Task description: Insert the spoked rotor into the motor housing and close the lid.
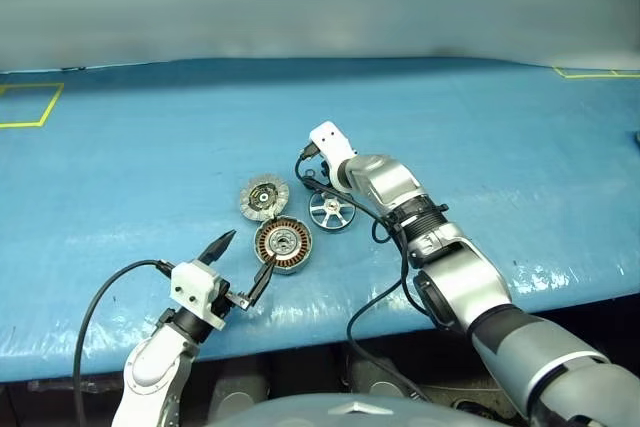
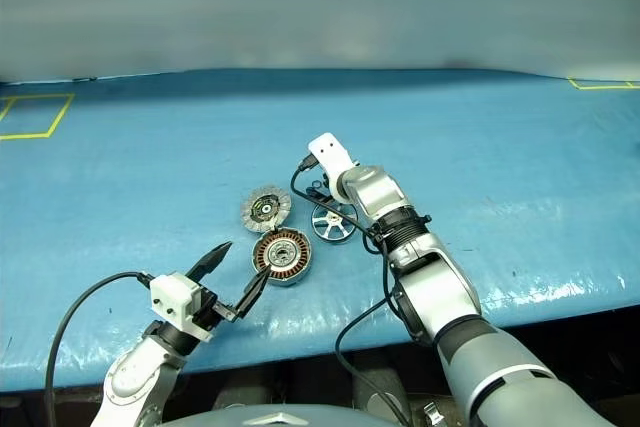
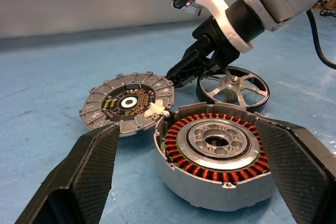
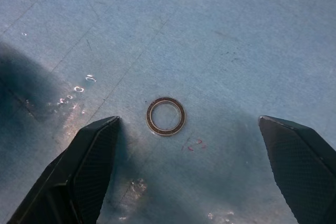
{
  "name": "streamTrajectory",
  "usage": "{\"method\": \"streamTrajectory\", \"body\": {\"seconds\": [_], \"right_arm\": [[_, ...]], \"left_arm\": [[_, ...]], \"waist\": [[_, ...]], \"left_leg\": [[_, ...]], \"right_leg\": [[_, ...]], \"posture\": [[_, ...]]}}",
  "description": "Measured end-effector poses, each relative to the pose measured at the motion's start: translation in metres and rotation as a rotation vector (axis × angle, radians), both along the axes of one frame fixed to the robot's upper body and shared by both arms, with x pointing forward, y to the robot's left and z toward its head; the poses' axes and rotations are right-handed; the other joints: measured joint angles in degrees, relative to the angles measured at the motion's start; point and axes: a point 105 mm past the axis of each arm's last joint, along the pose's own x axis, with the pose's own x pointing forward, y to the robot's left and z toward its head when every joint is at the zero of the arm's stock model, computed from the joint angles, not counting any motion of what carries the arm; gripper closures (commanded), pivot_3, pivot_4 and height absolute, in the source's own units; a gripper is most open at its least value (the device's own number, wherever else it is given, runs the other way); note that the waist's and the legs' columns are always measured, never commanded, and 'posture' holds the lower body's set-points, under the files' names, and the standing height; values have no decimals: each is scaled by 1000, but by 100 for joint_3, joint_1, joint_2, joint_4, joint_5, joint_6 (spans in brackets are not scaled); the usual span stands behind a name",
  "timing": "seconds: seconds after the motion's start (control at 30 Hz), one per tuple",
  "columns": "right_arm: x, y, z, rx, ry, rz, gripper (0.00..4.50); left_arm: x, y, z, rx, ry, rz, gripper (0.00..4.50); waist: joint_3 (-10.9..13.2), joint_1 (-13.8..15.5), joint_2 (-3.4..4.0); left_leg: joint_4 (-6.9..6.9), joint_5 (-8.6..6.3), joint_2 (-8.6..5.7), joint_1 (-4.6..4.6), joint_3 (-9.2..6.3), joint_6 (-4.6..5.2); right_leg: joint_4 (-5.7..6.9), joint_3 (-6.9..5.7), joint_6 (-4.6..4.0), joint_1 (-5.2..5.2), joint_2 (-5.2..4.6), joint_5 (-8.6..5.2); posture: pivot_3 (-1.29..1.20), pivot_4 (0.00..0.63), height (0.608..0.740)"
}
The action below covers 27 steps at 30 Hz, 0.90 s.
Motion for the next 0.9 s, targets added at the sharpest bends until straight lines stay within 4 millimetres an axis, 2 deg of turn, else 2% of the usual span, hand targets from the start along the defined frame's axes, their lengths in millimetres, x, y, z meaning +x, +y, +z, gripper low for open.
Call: {"method": "streamTrajectory", "body": {"seconds": [0.1,0.4,0.43,0.57,0.7,0.8,0.9], "right_arm": [[0,3,0,6,3,1,582],[-2,12,-2,26,21,14,3625],[-2,12,-2,27,20,13,3819],[-2,12,-2,32,25,11,3825],[-1,11,2,51,22,-2,3825],[5,11,23,97,-44,-10,3825],[9,11,56,175,-145,-17,3825]], "left_arm": [[-2,-1,-2,-21,20,-18,0],[-8,-4,-11,-48,92,-59,0],[-7,-3,-14,-47,98,-60,0],[-2,3,-28,-50,128,-60,0],[2,3,-31,-61,108,-87,0],[6,4,-32,-61,92,-98,0],[9,3,-33,-61,83,-115,0]], "waist": [[0,-12,1],[4,-38,6],[5,-37,8],[6,-40,9],[8,-38,11],[9,-39,14],[10,-29,16]], "left_leg": [[-2,0,0,2,-1,0],[-3,0,4,1,-4,0],[-3,0,4,2,-5,0],[-6,0,3,2,-5,0],[-8,0,4,2,-6,0],[-10,0,4,2,-5,0],[-17,0,4,2,-7,0]], "right_leg": [[1,-1,-2,0,2,-1],[-1,-1,-3,0,-2,-3],[-1,-1,-3,1,-3,-3],[-1,-3,-5,-1,-1,-4],[-1,-4,-7,-1,-2,-5],[-2,-3,-6,-2,-2,-5],[-2,-3,-6,-3,-3,-5]], "posture": [[0,150,740],[0,150,740],[0,150,740],[0,150,740],[0,150,740],[0,150,740],[0,150,740]]}}
